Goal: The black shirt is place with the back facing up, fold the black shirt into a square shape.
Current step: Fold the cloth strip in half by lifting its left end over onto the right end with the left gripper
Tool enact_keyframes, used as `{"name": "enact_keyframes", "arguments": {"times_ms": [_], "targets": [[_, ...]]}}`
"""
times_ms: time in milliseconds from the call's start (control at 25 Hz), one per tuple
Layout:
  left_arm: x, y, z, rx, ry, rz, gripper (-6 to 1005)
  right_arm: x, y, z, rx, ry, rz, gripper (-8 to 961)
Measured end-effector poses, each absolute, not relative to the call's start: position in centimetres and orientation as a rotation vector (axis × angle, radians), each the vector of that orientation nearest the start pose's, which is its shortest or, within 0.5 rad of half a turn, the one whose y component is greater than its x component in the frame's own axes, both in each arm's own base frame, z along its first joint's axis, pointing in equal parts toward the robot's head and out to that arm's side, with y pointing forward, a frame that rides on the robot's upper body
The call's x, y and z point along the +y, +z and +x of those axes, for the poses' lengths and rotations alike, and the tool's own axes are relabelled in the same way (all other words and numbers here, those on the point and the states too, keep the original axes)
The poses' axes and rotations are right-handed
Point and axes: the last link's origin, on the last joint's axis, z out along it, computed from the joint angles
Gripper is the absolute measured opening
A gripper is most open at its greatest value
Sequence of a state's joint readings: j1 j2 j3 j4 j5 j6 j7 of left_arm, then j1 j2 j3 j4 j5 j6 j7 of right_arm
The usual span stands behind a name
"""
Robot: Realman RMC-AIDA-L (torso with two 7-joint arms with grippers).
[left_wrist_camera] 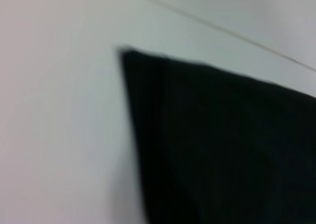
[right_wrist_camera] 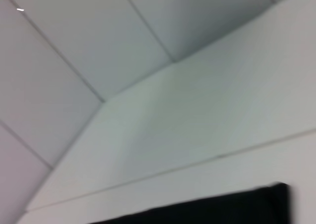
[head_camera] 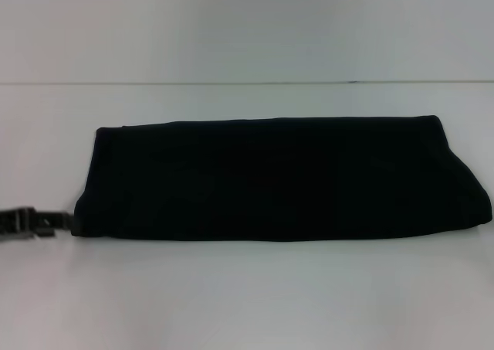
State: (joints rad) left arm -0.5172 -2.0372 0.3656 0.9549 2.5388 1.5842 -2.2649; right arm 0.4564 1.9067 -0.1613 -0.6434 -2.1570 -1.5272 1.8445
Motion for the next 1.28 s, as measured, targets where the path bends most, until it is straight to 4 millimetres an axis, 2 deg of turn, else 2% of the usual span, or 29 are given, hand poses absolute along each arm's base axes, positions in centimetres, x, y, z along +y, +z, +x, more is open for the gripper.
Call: {"name": "enact_keyframes", "arguments": {"times_ms": [200, 280, 480, 520, 880, 1120, 1280], "targets": [[30.8, 6.6, -32.3, -1.882, -0.367, -2.202, 622, 33.7, 11.8, 34.0, 1.276, 0.857, -2.1, 675], [31.0, 5.9, -32.1, -1.95, -0.379, -2.185, 717, 34.8, 11.3, 33.1, 1.253, 0.831, -2.145, 730], [32.0, 5.3, -31.6, -2.081, -0.423, -2.083, 855, 37.4, 10.5, 30.6, 1.189, 0.779, -2.227, 867], [32.2, 5.2, -31.5, -2.116, -0.43, -2.047, 855, 37.9, 10.4, 30.2, 1.176, 0.773, -2.234, 894], [32.3, 5.4, -32.6, -2.379, -0.486, -1.716, 856, 40.9, 9.6, 27.7, 1.085, 0.693, -2.27, 933], [32.3, 5.2, -33.3, -2.45, -0.514, -1.573, 852, 42.1, 9.2, 26.5, 1.046, 0.68, -2.278, 932], [32.6, 4.7, -33.5, -2.48, -0.531, -1.52, 849, 42.4, 9.2, 26.5, 1.037, 0.663, -2.266, 933]]}}
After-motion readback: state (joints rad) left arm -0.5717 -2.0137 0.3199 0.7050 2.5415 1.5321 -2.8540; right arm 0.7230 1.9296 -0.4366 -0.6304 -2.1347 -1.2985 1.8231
